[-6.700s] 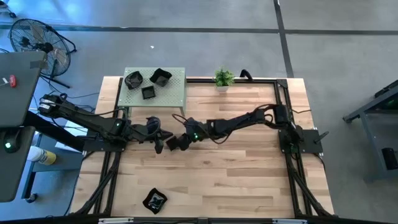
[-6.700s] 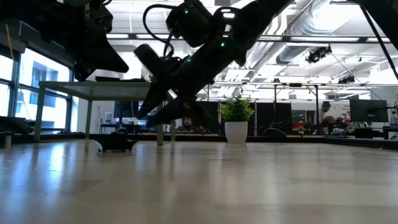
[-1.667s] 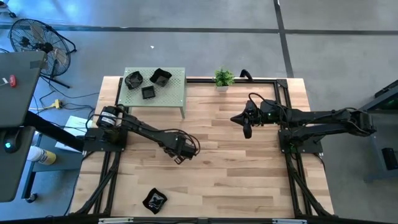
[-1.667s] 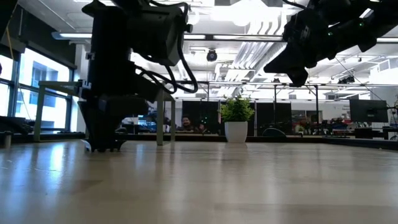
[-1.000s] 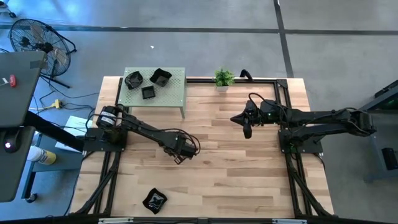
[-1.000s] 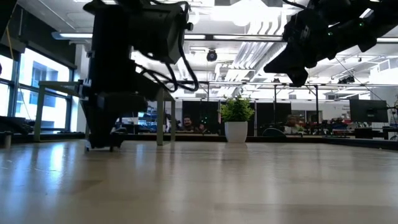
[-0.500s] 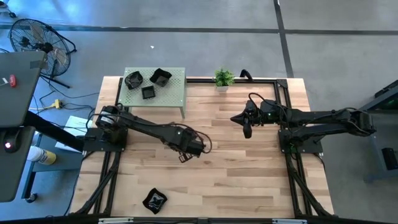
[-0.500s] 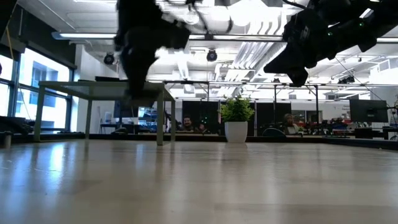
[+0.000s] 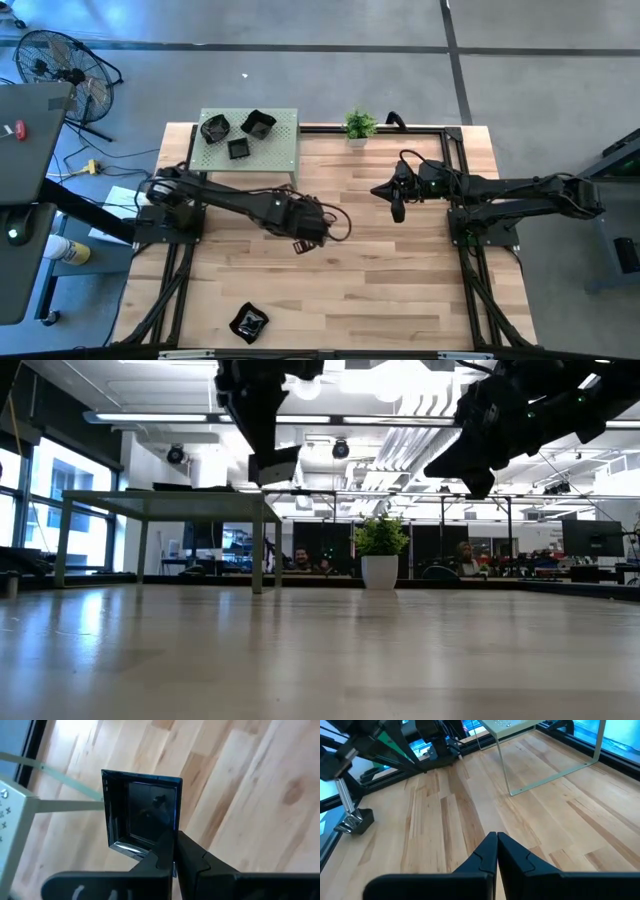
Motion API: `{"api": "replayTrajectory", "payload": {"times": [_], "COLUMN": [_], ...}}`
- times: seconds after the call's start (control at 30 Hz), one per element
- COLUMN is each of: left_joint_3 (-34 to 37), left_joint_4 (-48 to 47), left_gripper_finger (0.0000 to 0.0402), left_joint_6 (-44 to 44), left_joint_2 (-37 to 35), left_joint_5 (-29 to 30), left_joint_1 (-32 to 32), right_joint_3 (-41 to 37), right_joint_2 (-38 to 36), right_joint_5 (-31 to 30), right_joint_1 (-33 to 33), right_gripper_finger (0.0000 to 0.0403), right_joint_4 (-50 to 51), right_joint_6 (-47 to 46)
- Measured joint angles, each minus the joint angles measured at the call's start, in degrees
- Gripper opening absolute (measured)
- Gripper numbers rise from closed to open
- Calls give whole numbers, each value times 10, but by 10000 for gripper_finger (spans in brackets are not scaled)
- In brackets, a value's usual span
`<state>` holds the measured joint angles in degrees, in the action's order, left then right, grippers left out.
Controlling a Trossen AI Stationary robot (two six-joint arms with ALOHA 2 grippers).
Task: Pick & Place Mini shaped plates
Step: Stack the black square plate on top of the stacked black square plate on the shelf
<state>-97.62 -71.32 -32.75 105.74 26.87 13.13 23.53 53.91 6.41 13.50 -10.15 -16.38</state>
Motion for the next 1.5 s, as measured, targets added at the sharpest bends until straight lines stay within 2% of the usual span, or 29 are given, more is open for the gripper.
{"api": "replayTrajectory", "payload": {"times": [0.23,0.3,0.4,0.6,0.8,0.9,1.17,1.3,1.5], "left_joint_3": [125,154,158,101,66,65,75,128,236], "left_joint_4": [138,141,98,-19,-157,-191,-183,-164,-54], "left_gripper_finger": [0,0,0,0,0,0,0,0,0], "left_joint_6": [8,1,-10,1,17,65,274,321,394], "left_joint_2": [-95,-118,-153,-214,-233,-240,-262,-299,-358], "left_joint_5": [-38,-53,-44,39,55,61,73,61,33], "left_joint_1": [0,0,0,-1,-64,-111,-225,-265,-291], "right_joint_3": [0,0,0,0,0,0,0,0,0], "right_joint_2": [0,0,0,0,0,0,0,0,0], "right_joint_5": [-1,-8,-17,-19,-21,-22,-30,-30,-35], "right_joint_1": [0,0,0,0,0,0,0,0,0], "right_gripper_finger": [7,7,7,7,7,7,7,7,7], "right_joint_4": [0,0,-1,0,0,0,0,-1,-1], "right_joint_6": [4,4,4,4,4,4,1,0,0]}}
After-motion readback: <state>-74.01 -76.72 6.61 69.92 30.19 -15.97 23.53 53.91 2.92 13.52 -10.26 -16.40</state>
